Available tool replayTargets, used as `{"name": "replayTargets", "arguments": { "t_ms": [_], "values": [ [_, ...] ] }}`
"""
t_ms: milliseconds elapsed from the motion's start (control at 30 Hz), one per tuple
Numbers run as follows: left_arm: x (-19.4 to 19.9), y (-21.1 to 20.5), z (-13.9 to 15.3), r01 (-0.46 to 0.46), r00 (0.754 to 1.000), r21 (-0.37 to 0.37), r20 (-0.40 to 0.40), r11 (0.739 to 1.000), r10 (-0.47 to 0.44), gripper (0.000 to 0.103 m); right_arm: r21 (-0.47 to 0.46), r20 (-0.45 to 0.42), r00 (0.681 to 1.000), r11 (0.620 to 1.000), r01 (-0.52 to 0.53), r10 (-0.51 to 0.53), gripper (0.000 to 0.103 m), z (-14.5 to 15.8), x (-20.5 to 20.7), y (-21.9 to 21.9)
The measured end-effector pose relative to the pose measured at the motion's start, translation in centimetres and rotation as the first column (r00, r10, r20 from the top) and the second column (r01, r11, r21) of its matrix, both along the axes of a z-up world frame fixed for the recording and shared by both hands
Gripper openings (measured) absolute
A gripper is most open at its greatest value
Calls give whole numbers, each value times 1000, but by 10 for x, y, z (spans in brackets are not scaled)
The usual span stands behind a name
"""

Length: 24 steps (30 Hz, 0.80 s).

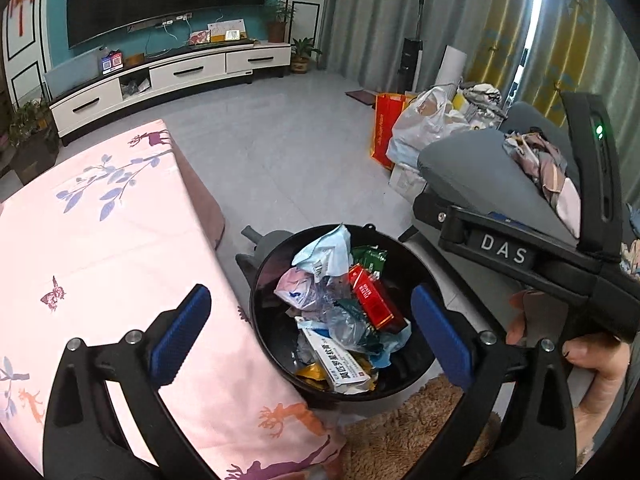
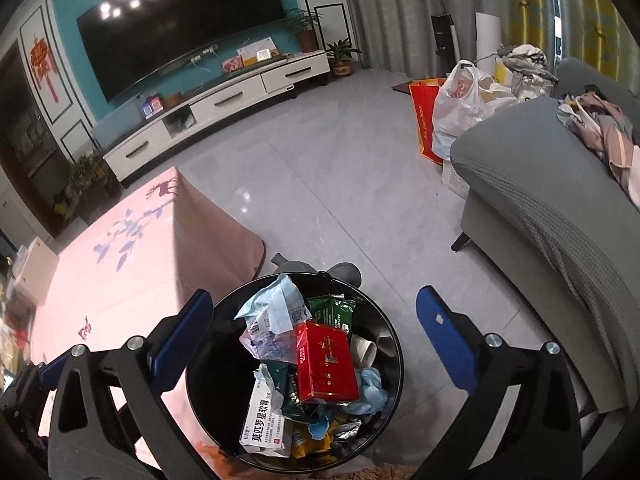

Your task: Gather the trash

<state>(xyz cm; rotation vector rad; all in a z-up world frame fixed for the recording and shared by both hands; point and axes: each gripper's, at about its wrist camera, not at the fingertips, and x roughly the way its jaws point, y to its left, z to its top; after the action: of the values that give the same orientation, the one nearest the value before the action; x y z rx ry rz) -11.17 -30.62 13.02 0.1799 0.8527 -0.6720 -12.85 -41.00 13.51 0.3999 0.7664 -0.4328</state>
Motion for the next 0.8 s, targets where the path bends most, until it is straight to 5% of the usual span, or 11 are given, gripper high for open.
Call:
{"name": "replayTargets", "arguments": {
  "t_ms": [800],
  "values": [
    [1,-1,-13,-17,998,16,-53,1000,18,100,-12,-37,999,1000,5,-5,100,-9,2,-3]
  ]
}}
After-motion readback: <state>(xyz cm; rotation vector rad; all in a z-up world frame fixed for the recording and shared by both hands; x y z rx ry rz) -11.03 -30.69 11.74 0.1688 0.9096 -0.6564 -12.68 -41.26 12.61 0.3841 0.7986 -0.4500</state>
